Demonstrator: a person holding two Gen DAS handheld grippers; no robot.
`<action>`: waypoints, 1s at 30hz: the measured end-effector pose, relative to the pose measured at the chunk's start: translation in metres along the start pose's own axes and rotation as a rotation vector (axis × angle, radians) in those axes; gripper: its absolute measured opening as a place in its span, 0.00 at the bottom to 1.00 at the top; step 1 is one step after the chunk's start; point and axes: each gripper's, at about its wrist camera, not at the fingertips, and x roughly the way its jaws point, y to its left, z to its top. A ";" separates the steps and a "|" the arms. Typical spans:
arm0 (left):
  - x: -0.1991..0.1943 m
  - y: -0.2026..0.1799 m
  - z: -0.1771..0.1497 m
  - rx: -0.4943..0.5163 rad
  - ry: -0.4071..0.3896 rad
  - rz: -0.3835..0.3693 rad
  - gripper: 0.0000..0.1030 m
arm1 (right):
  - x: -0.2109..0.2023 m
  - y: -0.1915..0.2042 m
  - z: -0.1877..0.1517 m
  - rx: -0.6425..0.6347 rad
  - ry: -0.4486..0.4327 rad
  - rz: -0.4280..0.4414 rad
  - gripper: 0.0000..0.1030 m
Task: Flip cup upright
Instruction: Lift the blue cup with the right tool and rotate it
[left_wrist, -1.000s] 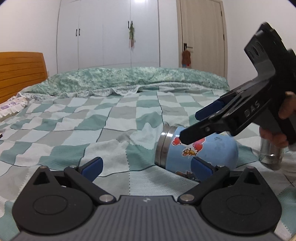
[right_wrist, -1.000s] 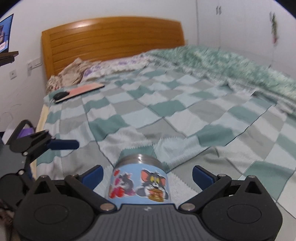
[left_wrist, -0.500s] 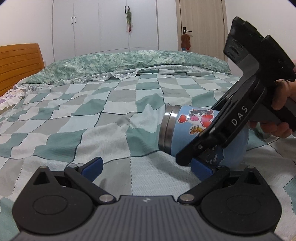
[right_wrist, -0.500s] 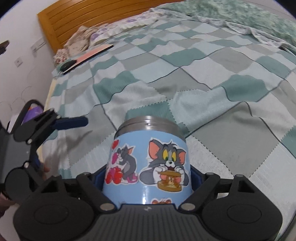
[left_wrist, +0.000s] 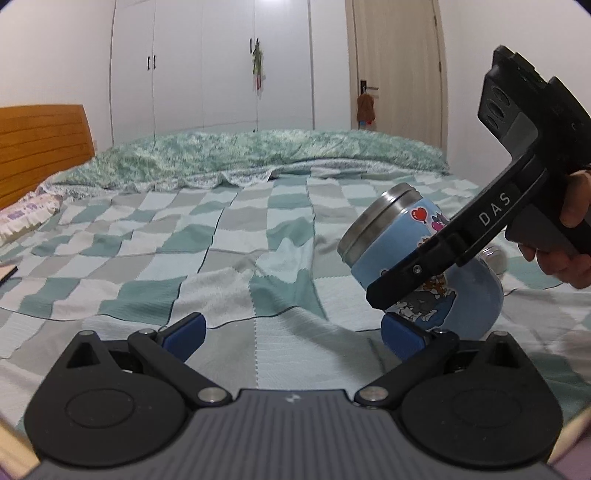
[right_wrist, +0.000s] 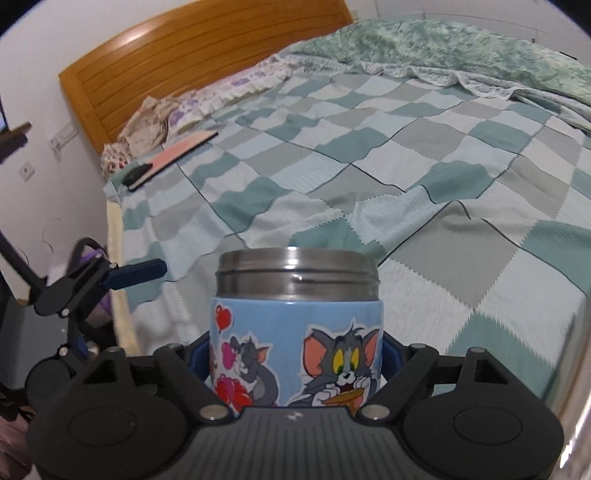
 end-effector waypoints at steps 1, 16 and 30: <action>-0.008 -0.003 0.001 0.003 -0.009 -0.004 1.00 | -0.009 0.005 -0.005 0.010 -0.010 -0.001 0.81; -0.085 -0.059 -0.026 0.063 -0.047 -0.137 1.00 | -0.094 0.035 -0.120 0.285 -0.059 -0.138 0.81; -0.073 -0.074 -0.045 0.059 0.021 -0.164 1.00 | -0.059 -0.006 -0.149 0.555 -0.050 -0.193 0.81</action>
